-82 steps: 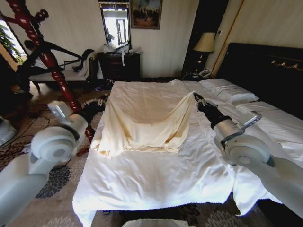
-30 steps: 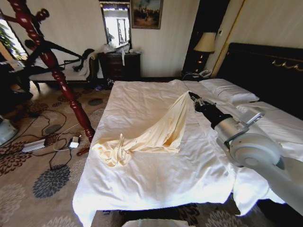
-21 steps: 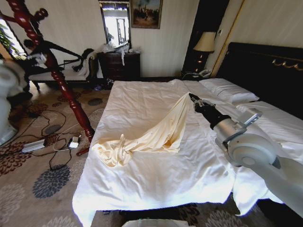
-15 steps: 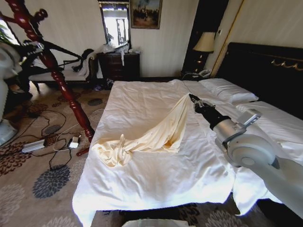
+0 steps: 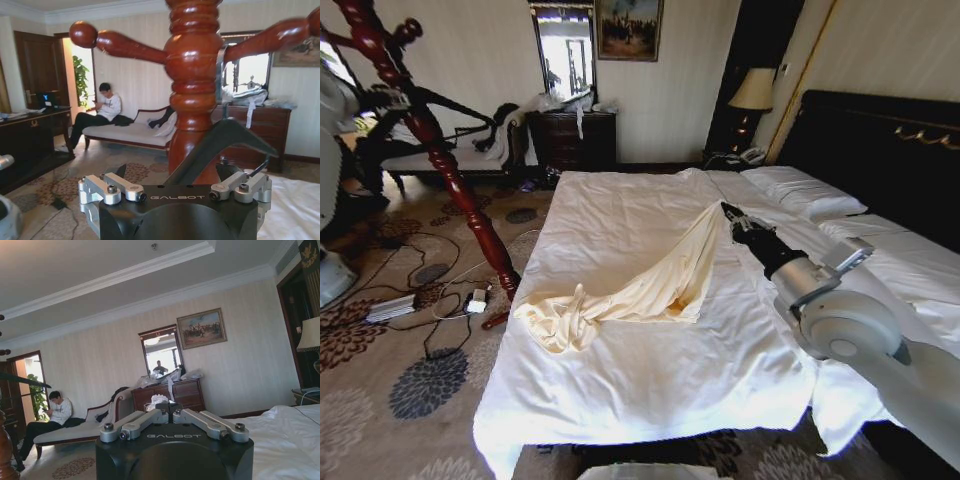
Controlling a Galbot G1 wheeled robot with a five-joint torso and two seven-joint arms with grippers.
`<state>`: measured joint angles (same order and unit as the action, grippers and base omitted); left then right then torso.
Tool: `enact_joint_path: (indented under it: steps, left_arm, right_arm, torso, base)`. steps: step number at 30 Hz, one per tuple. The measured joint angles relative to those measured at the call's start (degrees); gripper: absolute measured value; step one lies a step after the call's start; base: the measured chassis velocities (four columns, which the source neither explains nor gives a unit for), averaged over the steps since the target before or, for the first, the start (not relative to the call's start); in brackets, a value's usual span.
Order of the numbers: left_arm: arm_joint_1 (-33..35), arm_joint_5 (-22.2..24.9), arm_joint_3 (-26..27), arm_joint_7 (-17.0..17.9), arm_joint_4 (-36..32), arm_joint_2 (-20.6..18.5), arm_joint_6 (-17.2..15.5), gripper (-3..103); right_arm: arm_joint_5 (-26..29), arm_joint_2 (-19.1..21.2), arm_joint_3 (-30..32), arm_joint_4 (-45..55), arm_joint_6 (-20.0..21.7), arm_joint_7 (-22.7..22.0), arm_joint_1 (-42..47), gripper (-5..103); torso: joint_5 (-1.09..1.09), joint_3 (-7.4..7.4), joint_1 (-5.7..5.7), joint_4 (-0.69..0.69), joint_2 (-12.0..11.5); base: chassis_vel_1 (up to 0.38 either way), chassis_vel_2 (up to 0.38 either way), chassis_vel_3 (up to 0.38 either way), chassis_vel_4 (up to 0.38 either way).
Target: Pick up the clothes from the bed and hang them on the clothes hanger.
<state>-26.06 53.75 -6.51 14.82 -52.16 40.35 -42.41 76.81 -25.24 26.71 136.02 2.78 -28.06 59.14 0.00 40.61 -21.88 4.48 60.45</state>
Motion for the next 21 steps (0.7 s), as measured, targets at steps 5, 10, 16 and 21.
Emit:
enact_joint_path:
  steps: [5,10,16,21]
  left_arm:
    - [2.0,-2.1,1.0,0.3,0.0,-0.4,0.0,100]
    - [4.2,-1.3,2.5,0.4,-0.7,-0.5,0.0,100]
    - [6.3,5.4,3.8,1.0,-4.1,0.0,0.1,100]
    - [7.0,6.8,3.8,1.3,-5.3,0.8,0.2,100]
  right_arm:
    - [-0.2,0.0,0.3,0.1,0.0,0.0,0.4,0]
    - [-0.3,0.1,0.3,0.1,0.0,0.0,0.4,0]
    - [-0.6,0.2,0.4,0.3,0.0,0.0,0.8,0]
    - [-1.1,0.2,1.0,0.4,0.0,0.0,1.8,0]
  torso:
    - [-0.02,0.00,0.00,-0.04,0.0]
    - [-0.02,0.00,0.00,-0.01,0.0]
    - [0.00,0.00,0.00,-0.01,0.0]
    - [0.00,0.00,0.00,0.00,0.0]
  base:
    - [0.000,0.000,0.000,0.000]
    - [0.000,0.000,0.000,0.000]
    - [0.000,0.000,0.000,0.000]
    - [0.000,0.000,0.000,0.000]
